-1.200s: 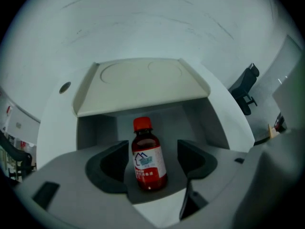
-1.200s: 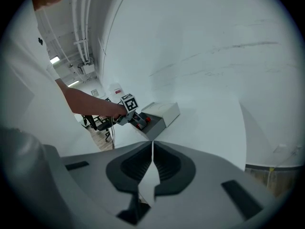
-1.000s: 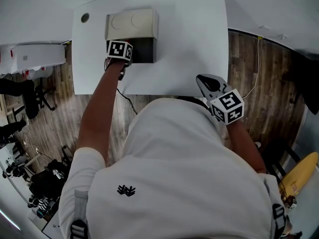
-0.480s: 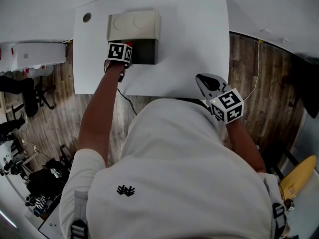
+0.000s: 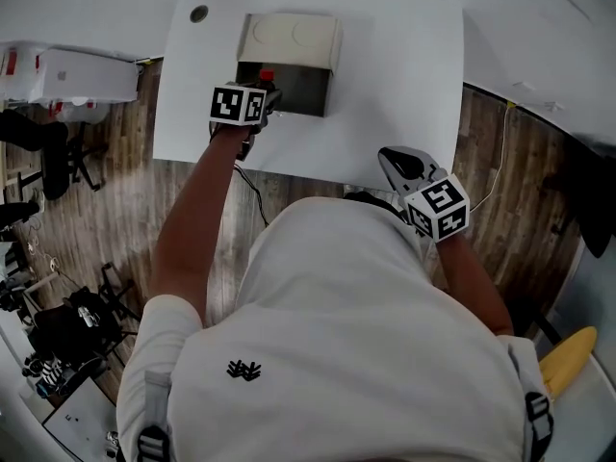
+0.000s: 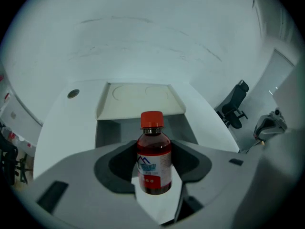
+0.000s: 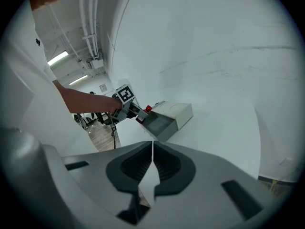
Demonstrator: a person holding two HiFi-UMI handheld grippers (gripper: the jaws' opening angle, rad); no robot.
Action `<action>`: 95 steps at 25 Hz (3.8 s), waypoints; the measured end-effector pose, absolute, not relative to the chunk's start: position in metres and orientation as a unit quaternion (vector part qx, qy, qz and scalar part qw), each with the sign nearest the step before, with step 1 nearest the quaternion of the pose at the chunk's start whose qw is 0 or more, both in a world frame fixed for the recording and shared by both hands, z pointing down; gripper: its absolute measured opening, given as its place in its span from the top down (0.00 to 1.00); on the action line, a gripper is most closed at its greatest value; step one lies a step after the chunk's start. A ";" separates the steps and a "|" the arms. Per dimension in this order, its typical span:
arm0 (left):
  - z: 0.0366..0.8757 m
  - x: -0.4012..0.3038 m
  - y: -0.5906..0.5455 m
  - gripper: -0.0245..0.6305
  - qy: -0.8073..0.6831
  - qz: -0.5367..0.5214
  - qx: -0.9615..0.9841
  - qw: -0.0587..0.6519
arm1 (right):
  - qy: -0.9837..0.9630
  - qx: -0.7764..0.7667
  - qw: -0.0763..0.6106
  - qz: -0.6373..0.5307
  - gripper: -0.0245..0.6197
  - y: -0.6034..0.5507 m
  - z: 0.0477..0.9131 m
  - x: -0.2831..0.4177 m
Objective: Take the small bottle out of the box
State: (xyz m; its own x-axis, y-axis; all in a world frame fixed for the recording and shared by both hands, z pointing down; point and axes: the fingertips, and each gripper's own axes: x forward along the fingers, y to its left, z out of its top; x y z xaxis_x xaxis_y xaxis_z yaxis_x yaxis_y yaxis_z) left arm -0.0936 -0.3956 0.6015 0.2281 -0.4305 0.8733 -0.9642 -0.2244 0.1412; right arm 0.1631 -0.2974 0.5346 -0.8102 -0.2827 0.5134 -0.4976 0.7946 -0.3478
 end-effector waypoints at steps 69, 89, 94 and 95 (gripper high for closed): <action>0.413 -0.130 -0.033 0.62 -0.430 0.141 0.867 0.208 | -0.922 0.270 0.244 0.131 0.95 -0.058 0.476 0.024; 0.422 -0.119 -0.025 0.62 -0.422 0.148 0.867 0.218 | -0.915 0.297 0.234 0.137 0.95 -0.052 0.479 0.042; 0.420 -0.123 -0.023 0.62 -0.425 0.143 0.867 0.220 | -0.916 0.297 0.237 0.131 0.95 -0.052 0.477 0.038; 0.421 -0.124 -0.023 0.62 -0.425 0.142 0.866 0.220 | -0.916 0.298 0.236 0.128 0.95 -0.053 0.476 0.038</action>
